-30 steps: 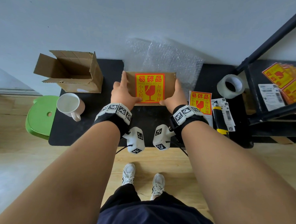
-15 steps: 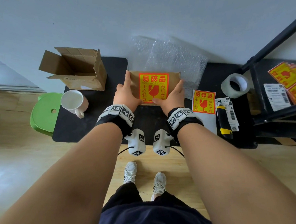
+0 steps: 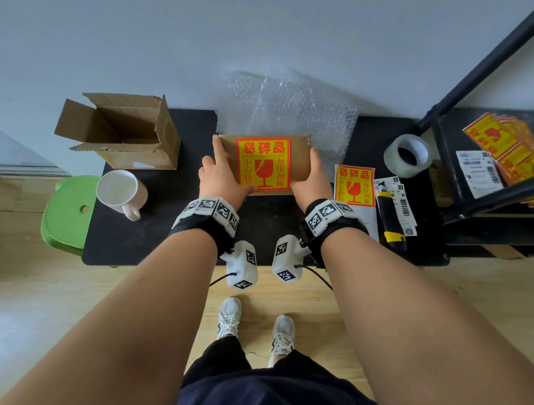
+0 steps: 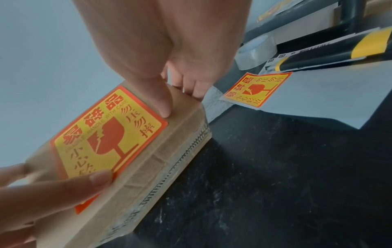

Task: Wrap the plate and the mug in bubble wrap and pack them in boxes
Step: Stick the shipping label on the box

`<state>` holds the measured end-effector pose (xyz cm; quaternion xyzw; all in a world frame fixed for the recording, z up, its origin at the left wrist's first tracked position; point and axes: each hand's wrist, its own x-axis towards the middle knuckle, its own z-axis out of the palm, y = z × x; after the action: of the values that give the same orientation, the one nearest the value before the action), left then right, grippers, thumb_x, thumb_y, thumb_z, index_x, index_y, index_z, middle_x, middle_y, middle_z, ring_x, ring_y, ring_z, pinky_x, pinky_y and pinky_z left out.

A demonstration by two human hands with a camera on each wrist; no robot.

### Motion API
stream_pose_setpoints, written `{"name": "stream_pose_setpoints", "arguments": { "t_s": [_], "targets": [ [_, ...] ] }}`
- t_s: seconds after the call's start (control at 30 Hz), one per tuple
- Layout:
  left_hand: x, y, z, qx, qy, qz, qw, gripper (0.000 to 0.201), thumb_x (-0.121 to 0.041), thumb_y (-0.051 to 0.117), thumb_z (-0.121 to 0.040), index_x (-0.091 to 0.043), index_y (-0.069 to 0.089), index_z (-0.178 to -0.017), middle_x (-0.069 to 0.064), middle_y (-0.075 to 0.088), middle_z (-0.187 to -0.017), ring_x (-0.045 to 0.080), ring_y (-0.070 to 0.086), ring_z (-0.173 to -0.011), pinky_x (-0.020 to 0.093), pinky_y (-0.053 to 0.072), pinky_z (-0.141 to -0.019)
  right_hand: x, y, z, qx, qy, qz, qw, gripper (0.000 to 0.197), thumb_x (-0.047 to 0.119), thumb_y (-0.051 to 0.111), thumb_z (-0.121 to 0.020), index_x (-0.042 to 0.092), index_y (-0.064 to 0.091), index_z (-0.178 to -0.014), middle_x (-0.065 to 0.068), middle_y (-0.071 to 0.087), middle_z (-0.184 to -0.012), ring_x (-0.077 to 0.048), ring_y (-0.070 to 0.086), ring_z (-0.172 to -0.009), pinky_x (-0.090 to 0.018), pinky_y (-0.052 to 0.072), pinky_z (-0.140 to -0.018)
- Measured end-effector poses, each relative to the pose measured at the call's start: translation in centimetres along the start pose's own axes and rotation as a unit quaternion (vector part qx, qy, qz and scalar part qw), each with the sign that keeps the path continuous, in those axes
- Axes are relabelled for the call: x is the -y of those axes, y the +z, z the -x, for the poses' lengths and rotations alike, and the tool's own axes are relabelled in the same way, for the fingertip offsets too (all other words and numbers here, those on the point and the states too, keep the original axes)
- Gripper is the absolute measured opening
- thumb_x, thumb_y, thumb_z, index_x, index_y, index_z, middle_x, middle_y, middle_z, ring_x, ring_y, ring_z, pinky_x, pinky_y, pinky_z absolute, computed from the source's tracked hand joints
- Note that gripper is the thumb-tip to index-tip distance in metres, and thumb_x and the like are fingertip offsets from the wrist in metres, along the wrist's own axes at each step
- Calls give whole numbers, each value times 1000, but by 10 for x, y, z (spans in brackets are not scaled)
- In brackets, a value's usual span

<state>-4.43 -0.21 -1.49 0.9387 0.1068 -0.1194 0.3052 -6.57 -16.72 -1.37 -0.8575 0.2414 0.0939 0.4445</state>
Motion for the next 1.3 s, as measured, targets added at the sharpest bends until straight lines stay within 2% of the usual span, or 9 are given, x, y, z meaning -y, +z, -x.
{"name": "stream_pose_setpoints", "arguments": {
  "t_s": [0.1,0.2,0.3,0.5,0.67,0.87,1.07,1.17,1.3],
  "targets": [
    [2,-6,-2,0,5,16,1000,110,-34,79,-76,-28,1,-153,14,39,-138,31,45,-126,42,42,-101,10,3,-2,-19,8,-67,998,72,22,61,-91,22,23,-151,-1,47,-142,-19,54,-120,-27,44,-91],
    [-1,-9,-3,-23,-8,65,998,81,-49,69,-81,-25,24,-144,10,45,-134,28,54,-113,39,48,-88,21,3,-8,-49,27,-91,994,52,40,58,-93,13,39,-134,-3,55,-126,-15,56,-95,-26,41,-75],
    [-8,-12,-7,-22,-47,88,995,64,-61,55,-86,-19,38,-130,3,51,-125,22,58,-100,34,46,-76,27,-1,-14,-63,54,-75,994,57,50,55,-92,11,39,-131,-8,54,-128,-24,59,-102,-29,38,-73],
    [-5,-14,-17,-17,-57,65,996,59,-66,45,-88,-19,45,-124,1,55,-117,18,54,-90,32,38,-70,26,-2,-17,-68,65,-60,994,61,54,56,-90,10,40,-131,-8,53,-130,-27,58,-111,-30,38,-75],
    [-1,-14,-19,-23,-55,88,994,47,-57,49,-92,-18,48,-119,-3,56,-106,12,53,-78,25,32,-53,19,-1,-18,-77,28,-46,996,47,40,62,-91,9,45,-122,-7,58,-118,-18,55,-88,-26,39,-69],
    [11,-11,-19,-38,-21,95,994,50,-45,61,-89,-20,51,-131,-2,61,-118,11,54,-89,26,40,-71,4,5,-16,-66,-10,-65,996,48,25,66,-90,15,44,-132,-6,54,-125,-19,57,-106,-24,41,-81],
    [21,-9,-20,16,21,88,996,48,-31,75,-77,-19,59,-120,4,61,-113,16,60,-92,25,43,-73,-2,7,-10,-1,10,-46,999,84,9,63,-89,22,12,-155,-4,31,-155,-20,36,-139,-27,35,-104],
    [21,-9,-17,34,25,78,996,57,-22,81,-70,-18,54,-121,7,53,-114,19,58,-96,26,43,-79,-3,7,-8,25,22,-38,999,97,-1,63,-85,26,1,-155,-3,21,-160,-21,29,-143,-23,34,-98],
    [17,-3,-9,27,13,72,997,80,-25,84,-68,-17,41,-135,5,43,-123,19,51,-109,34,47,-93,-1,11,-2,13,16,-39,999,120,10,83,-72,22,-3,-155,-8,20,-158,-23,28,-143,-33,30,-111]
  ]
}}
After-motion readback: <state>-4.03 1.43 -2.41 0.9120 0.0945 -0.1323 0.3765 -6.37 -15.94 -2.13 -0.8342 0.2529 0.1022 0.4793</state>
